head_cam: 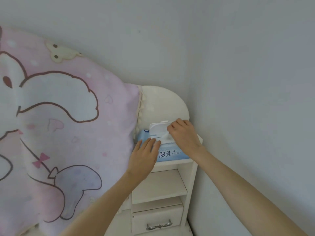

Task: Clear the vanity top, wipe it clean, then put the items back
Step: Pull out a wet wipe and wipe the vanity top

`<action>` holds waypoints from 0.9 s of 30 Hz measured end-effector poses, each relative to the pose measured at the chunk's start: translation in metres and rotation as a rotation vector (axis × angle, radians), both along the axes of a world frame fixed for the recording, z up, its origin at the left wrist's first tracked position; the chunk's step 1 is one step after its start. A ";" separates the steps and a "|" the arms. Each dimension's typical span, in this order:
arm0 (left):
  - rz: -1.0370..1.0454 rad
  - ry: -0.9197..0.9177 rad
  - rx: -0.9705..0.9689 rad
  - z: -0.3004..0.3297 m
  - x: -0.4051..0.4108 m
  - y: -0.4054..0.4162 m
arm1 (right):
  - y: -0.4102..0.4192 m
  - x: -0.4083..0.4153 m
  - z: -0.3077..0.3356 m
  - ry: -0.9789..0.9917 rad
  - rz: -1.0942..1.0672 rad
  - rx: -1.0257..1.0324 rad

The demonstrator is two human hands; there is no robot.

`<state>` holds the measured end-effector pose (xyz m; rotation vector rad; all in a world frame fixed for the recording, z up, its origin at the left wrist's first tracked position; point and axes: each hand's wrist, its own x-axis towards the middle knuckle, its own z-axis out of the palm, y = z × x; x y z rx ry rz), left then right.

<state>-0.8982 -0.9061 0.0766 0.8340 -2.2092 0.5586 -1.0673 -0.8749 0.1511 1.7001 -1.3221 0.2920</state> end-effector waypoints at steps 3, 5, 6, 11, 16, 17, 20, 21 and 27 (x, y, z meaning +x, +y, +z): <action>-0.008 -0.005 0.004 0.000 0.000 -0.001 | -0.005 0.001 0.009 -0.068 -0.056 -0.095; 0.008 -0.012 0.007 0.001 0.001 -0.001 | -0.008 0.000 0.017 -0.134 -0.053 -0.168; 0.018 -0.013 0.008 0.002 0.001 0.000 | -0.008 0.000 0.023 -0.167 -0.044 -0.197; 0.010 0.009 0.009 -0.006 0.008 0.007 | 0.005 -0.008 0.045 -0.368 0.104 -0.379; 0.037 0.128 0.088 -0.013 0.038 0.025 | 0.051 -0.009 0.061 -0.562 0.246 -0.562; 0.015 0.173 0.105 -0.015 0.045 0.031 | 0.061 -0.007 0.063 -0.612 0.284 -0.567; -0.090 0.343 0.136 -0.022 0.059 0.056 | 0.094 0.002 0.053 -0.689 0.401 -0.494; -0.117 0.414 0.158 -0.026 0.062 0.066 | 0.105 0.006 0.044 -0.696 0.430 -0.430; -0.245 0.692 0.499 -0.082 0.068 0.128 | 0.136 0.025 -0.081 -0.898 0.442 0.262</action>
